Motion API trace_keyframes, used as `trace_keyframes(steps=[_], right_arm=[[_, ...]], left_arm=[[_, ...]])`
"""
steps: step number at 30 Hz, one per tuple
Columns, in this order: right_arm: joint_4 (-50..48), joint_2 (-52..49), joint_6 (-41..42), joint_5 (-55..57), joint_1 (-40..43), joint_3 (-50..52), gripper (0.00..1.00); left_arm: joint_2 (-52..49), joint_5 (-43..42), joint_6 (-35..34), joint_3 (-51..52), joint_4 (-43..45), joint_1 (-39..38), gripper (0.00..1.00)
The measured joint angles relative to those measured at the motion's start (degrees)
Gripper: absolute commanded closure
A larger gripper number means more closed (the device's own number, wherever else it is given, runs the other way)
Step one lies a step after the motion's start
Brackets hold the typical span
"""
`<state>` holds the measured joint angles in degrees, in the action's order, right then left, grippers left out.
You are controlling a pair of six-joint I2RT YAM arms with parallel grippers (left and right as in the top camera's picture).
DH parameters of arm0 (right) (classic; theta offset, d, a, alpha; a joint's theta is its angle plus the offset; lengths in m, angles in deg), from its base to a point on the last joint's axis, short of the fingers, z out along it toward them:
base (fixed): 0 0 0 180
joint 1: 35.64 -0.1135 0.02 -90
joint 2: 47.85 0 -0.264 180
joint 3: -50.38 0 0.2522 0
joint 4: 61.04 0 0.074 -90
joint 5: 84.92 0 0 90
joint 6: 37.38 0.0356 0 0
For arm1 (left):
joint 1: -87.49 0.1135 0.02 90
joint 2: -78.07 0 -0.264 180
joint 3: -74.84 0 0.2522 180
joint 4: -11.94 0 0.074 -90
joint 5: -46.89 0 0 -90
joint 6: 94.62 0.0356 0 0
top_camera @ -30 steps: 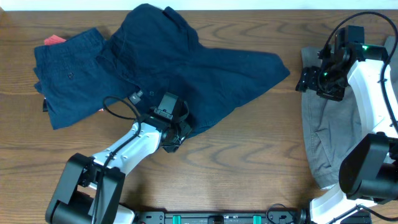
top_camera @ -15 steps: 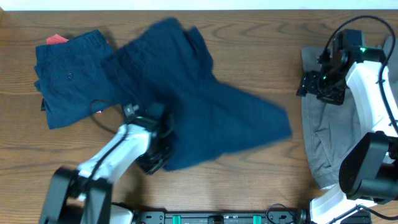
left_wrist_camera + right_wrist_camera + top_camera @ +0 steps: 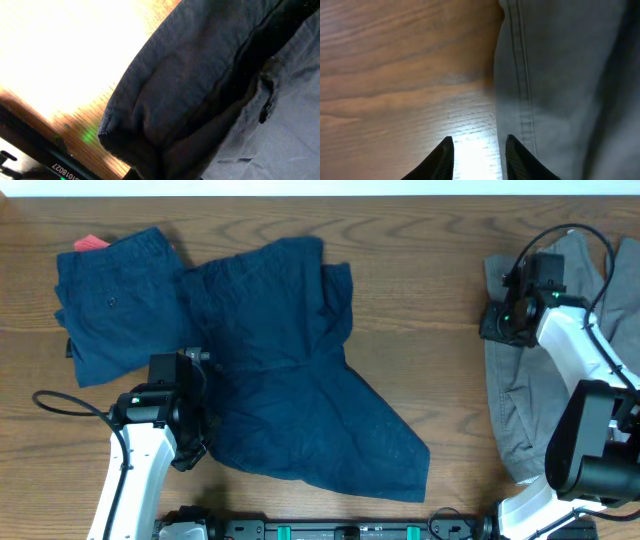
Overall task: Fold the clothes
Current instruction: 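Reach the right gripper to the shorts' upper right corner and grasp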
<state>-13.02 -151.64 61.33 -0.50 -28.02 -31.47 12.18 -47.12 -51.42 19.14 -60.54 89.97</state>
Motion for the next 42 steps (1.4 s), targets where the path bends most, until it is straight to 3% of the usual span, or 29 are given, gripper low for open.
trace_keyframes(steps=[6, 19, 25, 30, 32, 37, 42], right_arm=[[-7.6, -0.6, 0.0, 0.0, 0.8, 4.5, 0.69], [-21.7, -9.5, -0.2, 1.9, 6.6, 3.5, 0.82], [-19.7, -10.2, 3.8, 11.9, 12.8, 2.0, 0.64], [-13.8, -9.7, 7.9, 16.6, 21.6, 0.5, 0.60], [-12.1, -9.2, 8.8, 16.0, 24.4, 0.4, 0.53], [-10.4, -6.3, 3.7, 2.8, 25.3, -0.2, 0.45], [-10.3, -0.1, -1.7, -11.1, 18.0, -2.4, 0.41]], left_arm=[[0.0, 0.2, 0.4, 0.0, 0.0, 0.0, 0.93], [0.0, 0.1, 0.4, 0.0, 0.7, 0.0, 0.93], [0.0, -0.2, 0.3, 0.0, 2.2, 0.0, 0.93], [0.0, -0.3, 0.4, 0.0, 3.5, 0.0, 0.92], [0.0, -0.3, 0.3, 0.0, 3.8, 0.1, 0.92], [0.0, -0.3, 0.4, 0.0, 4.3, 0.0, 0.92], [0.0, -0.3, 0.4, 0.0, 4.4, 0.0, 0.92]])
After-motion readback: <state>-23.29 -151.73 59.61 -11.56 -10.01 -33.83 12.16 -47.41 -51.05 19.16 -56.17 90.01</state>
